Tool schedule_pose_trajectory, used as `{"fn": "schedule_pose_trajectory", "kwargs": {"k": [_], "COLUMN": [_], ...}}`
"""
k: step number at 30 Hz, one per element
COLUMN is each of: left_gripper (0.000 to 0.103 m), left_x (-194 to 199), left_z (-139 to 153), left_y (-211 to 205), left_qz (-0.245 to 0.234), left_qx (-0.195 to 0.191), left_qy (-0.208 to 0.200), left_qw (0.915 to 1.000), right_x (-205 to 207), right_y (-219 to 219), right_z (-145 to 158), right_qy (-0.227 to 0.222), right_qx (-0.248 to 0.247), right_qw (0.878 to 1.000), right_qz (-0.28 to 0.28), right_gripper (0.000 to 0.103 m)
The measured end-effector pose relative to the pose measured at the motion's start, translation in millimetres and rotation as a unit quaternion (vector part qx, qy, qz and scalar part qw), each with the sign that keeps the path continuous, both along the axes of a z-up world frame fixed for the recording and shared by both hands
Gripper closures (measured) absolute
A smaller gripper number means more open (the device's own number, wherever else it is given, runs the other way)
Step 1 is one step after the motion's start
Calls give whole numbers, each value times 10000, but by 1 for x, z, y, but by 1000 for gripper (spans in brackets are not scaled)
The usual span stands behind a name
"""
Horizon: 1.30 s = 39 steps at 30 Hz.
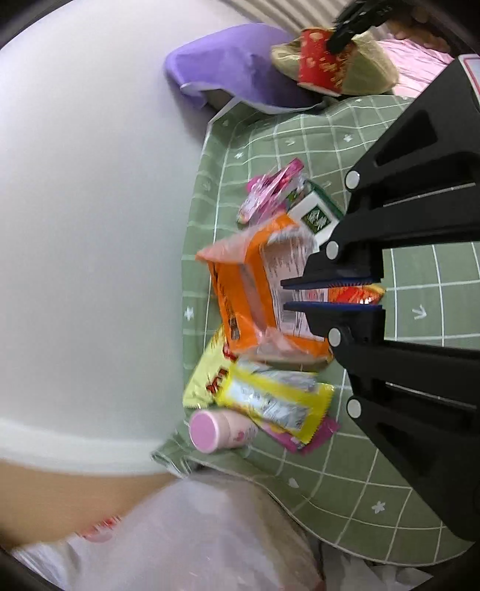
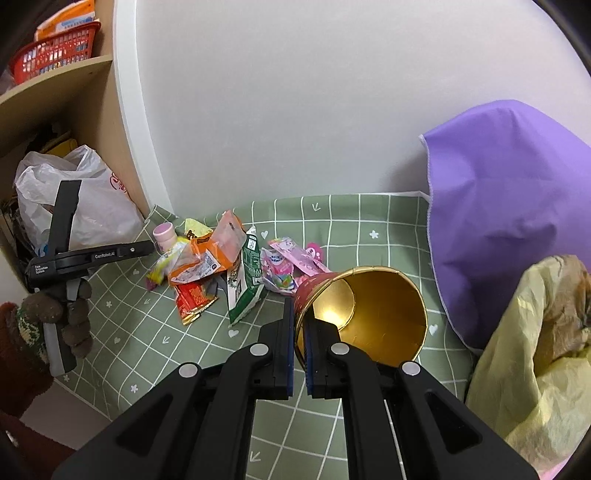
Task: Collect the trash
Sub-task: 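Grasp the orange air-cushion bag with the left gripper while the right gripper holds the cup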
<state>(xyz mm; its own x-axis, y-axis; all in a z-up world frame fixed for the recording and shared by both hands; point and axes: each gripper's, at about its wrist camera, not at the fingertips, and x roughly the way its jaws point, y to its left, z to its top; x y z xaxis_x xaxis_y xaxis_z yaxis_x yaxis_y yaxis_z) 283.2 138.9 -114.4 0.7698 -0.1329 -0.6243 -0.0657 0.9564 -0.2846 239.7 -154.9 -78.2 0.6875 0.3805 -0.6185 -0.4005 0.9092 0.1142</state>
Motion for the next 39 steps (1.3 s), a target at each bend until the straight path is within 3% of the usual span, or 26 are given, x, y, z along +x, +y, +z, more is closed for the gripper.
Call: {"fn": "schedule_pose_trajectory", "kwargs": {"k": [3,4,5,7,10,12,15,20,22,25,27,35,39], "left_gripper": [74,62,60,60,60,60,60,60,63,81,98,103,102], "left_x": [2,4,6,13,27,35,47,64,69,75,73,36,20], "left_z": [-12,-17,-22,-32,-45,-51,-59,-70,-72,-76,-73,-38,-22], "left_y": [23,30,35,39,39,45,60,67,63,65,69,71,54], "left_qz": [297,335,356,402,559,728,806,365,241,259,324,293,-96], "left_qx": [-368,-507,-577,-417,249,478,423,178,297,206,59,-265,-91], "left_qy": [17,-33,-38,87,346,431,660,909,954,1140,1154,785,576], "left_qw": [9989,9981,9977,9983,9975,9953,9937,9950,9947,9929,9928,9961,9983], "right_x": [-1,-1,-2,-2,2,4,9,13,14,14,15,13,9], "right_y": [-1,0,0,1,1,0,-2,0,1,2,1,-4,-4], "right_z": [-7,-10,-13,-19,-30,-35,-43,-53,-55,-56,-53,-42,-38], "right_qy": [81,118,142,203,321,384,489,602,639,648,623,511,483], "right_qx": [12,10,4,-49,-94,-94,-60,-58,-51,-48,-49,-4,40], "right_qw": [10000,9999,9999,9997,9994,9991,9987,9981,9979,9978,9980,9987,9988], "right_qz": [9,29,50,95,132,134,114,124,126,115,107,6,27], "right_gripper": [97,97,97,97,97,97,97,97,97,97,97,97,97]}}
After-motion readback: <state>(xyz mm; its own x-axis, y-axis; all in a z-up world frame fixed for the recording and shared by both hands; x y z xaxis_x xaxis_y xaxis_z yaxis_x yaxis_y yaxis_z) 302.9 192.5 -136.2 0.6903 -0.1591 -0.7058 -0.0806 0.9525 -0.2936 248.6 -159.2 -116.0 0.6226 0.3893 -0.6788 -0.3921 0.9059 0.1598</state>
